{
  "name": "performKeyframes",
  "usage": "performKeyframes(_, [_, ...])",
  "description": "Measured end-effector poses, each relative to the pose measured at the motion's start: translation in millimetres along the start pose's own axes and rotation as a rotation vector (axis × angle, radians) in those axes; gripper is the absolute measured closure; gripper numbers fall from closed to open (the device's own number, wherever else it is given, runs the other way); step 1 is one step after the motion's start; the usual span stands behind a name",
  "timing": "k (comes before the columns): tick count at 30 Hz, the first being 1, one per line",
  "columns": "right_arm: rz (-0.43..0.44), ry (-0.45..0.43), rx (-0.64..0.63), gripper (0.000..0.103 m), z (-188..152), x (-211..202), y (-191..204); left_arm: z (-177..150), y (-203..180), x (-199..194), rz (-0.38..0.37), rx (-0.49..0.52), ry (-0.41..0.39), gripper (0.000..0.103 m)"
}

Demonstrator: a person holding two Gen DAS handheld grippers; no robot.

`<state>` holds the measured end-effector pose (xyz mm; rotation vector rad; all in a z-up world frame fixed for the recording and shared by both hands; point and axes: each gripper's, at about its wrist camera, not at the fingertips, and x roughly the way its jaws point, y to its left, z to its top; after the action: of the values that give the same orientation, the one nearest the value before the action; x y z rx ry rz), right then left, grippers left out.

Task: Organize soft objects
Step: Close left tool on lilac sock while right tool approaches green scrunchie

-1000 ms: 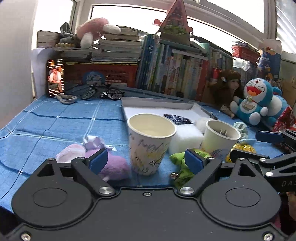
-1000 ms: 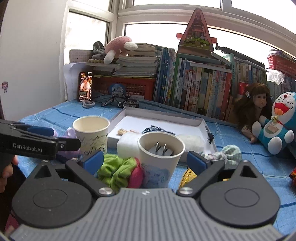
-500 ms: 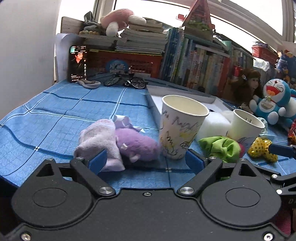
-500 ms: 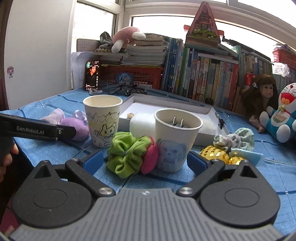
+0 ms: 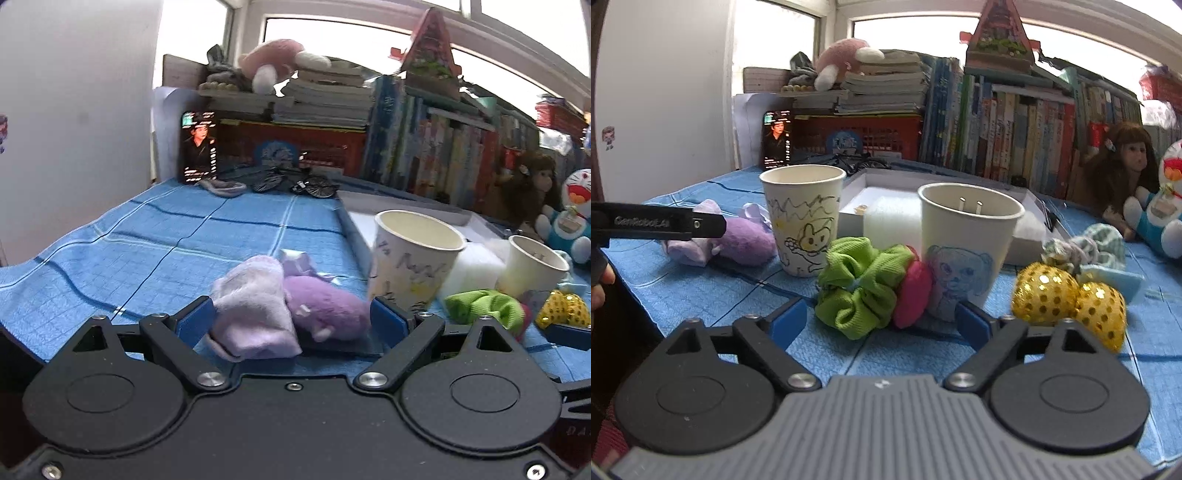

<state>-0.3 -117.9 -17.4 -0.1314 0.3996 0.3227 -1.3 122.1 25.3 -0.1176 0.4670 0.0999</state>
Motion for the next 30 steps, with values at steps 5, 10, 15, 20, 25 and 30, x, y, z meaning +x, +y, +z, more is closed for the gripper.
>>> performKeyframes(5, [-0.025,-0.037,-0.038,0.011,0,5,11,-2,5,6,0.027,-0.011,0.011,0.012])
performKeyframes(10, [-0.048,-0.049,-0.035,0.011,-6,12,19,-5,10,11,0.044,-0.027,0.015,0.012])
performKeyframes(15, [-0.070,-0.051,-0.041,0.011,-9,17,26,-5,13,15,0.053,-0.032,0.020,0.012])
performKeyframes(20, [-0.078,-0.057,-0.015,0.011,-8,21,27,-6,17,19,0.064,-0.042,0.027,0.012])
performKeyframes(25, [-0.087,-0.048,0.000,0.012,-8,26,25,-7,19,22,0.063,-0.052,0.025,0.010])
performKeyframes(30, [-0.095,-0.042,0.016,0.015,-7,29,24,-6,20,23,0.063,-0.061,0.016,0.010])
